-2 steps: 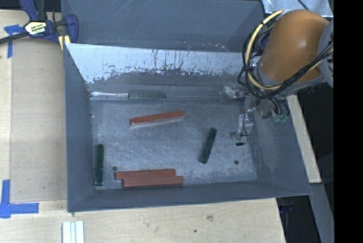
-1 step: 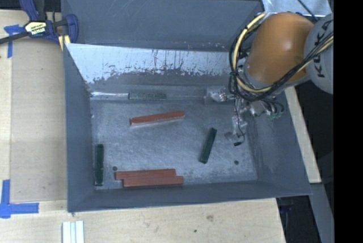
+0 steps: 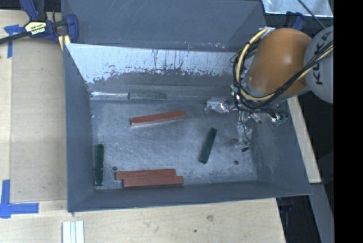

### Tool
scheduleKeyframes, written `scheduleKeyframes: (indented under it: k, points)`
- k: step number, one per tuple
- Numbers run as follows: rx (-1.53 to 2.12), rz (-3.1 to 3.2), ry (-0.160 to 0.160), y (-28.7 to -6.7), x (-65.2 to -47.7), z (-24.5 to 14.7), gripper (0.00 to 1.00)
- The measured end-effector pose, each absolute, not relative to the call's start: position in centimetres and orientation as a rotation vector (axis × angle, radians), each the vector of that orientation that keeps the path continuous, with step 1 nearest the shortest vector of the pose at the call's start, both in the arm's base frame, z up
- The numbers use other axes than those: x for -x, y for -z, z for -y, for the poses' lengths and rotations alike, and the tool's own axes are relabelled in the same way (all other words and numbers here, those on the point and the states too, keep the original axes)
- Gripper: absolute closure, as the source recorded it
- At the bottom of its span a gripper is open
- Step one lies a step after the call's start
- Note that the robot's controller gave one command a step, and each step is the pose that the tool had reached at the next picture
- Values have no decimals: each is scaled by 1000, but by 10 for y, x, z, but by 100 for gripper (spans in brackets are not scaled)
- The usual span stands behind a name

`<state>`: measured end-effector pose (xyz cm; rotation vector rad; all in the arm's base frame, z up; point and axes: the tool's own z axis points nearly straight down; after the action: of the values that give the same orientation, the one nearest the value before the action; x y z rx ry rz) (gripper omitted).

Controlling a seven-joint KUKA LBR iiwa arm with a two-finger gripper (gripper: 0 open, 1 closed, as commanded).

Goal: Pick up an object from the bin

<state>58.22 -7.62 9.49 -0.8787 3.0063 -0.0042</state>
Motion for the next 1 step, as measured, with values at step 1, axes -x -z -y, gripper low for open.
scheduleKeyframes:
  k: [1]
  points:
    - [1333,-2841,-1,-71,-543,53,100]
